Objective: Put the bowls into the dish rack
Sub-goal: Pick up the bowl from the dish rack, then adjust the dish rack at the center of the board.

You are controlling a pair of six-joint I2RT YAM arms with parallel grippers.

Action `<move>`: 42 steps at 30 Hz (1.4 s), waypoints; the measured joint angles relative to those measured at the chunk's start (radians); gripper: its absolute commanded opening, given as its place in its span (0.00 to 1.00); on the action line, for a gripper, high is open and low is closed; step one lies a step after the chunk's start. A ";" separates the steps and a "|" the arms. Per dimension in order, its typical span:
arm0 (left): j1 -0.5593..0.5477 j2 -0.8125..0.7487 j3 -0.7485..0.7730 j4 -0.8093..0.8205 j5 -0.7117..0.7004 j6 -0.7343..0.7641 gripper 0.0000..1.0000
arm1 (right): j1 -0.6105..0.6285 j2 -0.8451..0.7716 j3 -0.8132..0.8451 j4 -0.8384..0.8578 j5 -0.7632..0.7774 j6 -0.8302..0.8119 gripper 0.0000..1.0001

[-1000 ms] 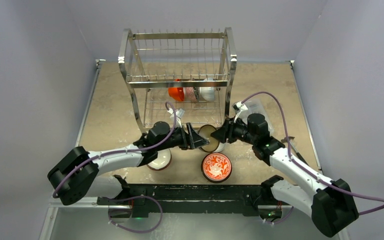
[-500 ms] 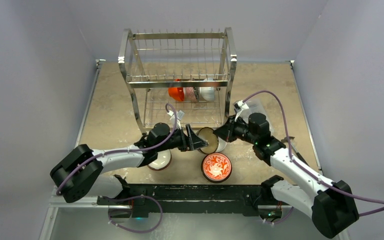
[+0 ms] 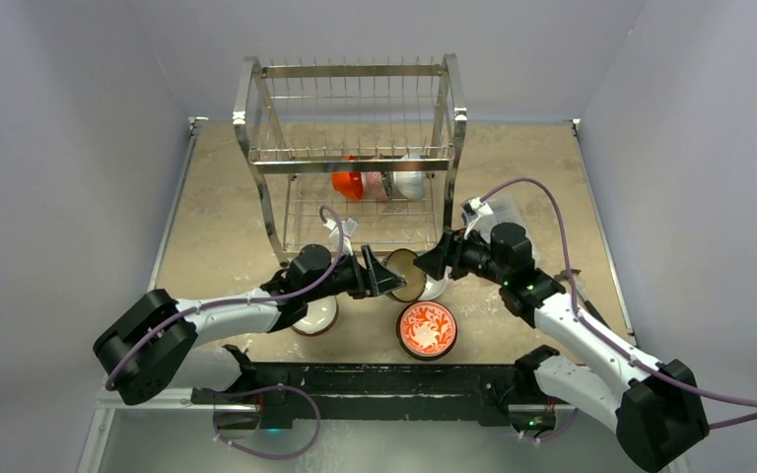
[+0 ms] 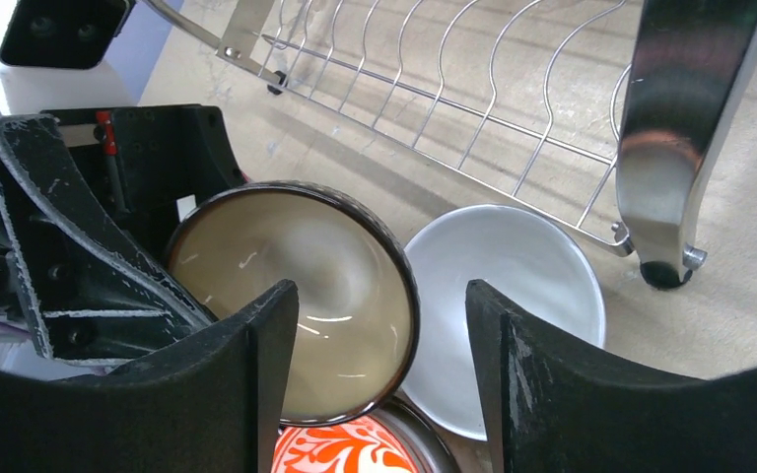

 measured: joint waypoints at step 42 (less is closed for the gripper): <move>0.073 -0.218 0.047 -0.459 -0.267 0.151 0.00 | -0.030 0.192 0.072 0.179 0.289 -0.179 0.26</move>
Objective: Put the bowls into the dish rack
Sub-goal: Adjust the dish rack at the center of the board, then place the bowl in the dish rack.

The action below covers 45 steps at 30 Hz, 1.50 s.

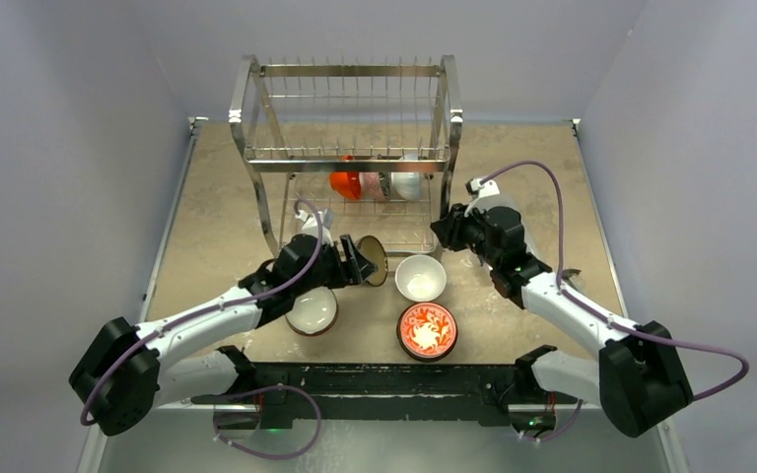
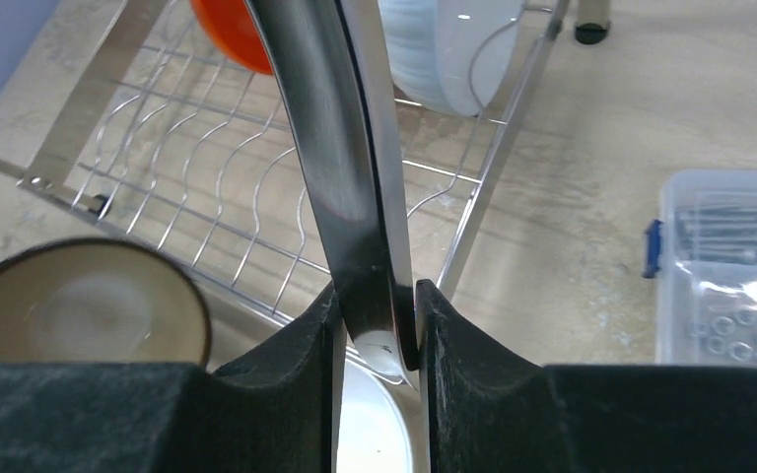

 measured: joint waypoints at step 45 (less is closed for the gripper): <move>-0.042 0.547 0.475 0.040 -0.292 0.416 0.00 | 0.019 -0.226 -0.089 -0.046 -0.224 0.159 0.59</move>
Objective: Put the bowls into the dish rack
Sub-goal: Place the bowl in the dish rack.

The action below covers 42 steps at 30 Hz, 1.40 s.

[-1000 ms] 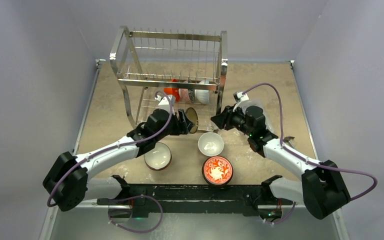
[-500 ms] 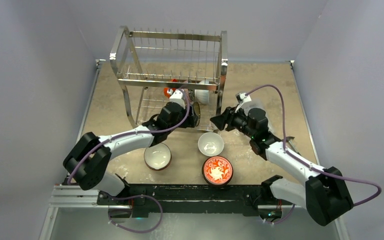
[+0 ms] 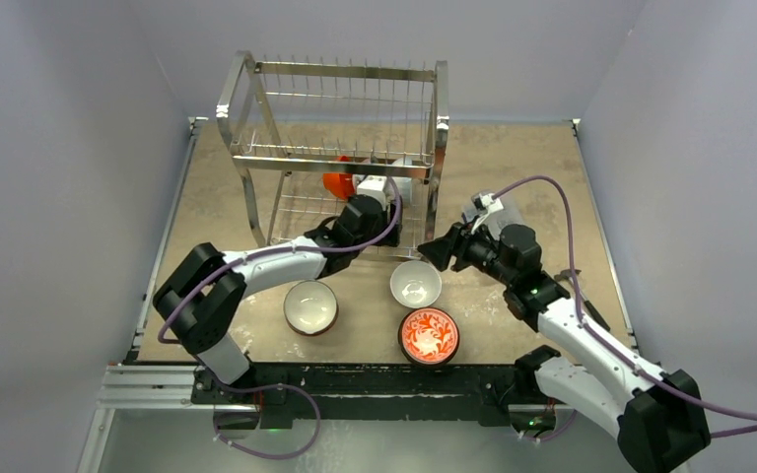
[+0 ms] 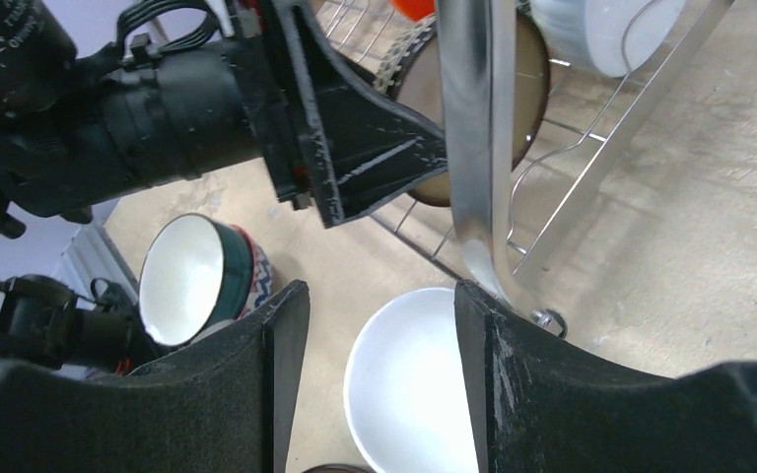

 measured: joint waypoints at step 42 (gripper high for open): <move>-0.146 0.055 0.082 -0.084 -0.122 0.004 0.92 | 0.000 -0.033 -0.061 -0.180 -0.014 0.029 0.65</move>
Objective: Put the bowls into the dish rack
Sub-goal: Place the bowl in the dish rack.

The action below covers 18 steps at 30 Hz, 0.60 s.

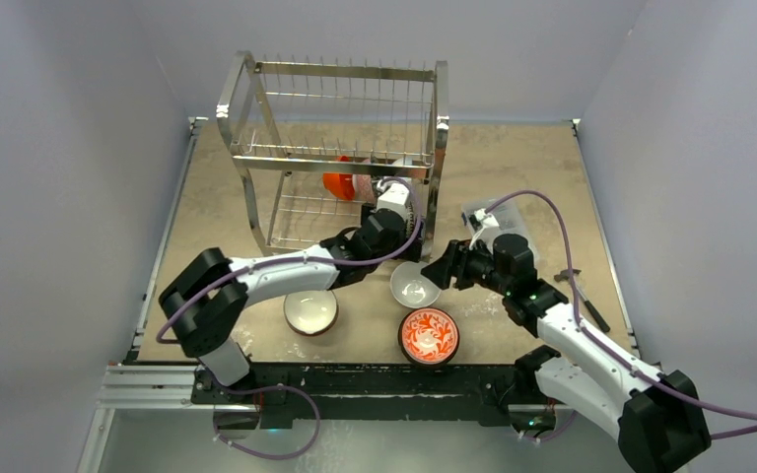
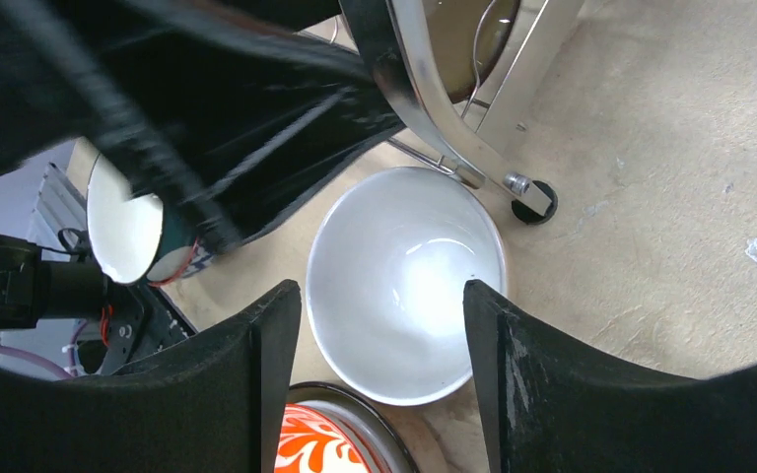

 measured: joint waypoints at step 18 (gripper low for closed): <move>-0.027 -0.371 -0.270 0.037 0.018 -0.123 0.97 | 0.000 0.096 -0.004 -0.026 0.080 0.045 0.64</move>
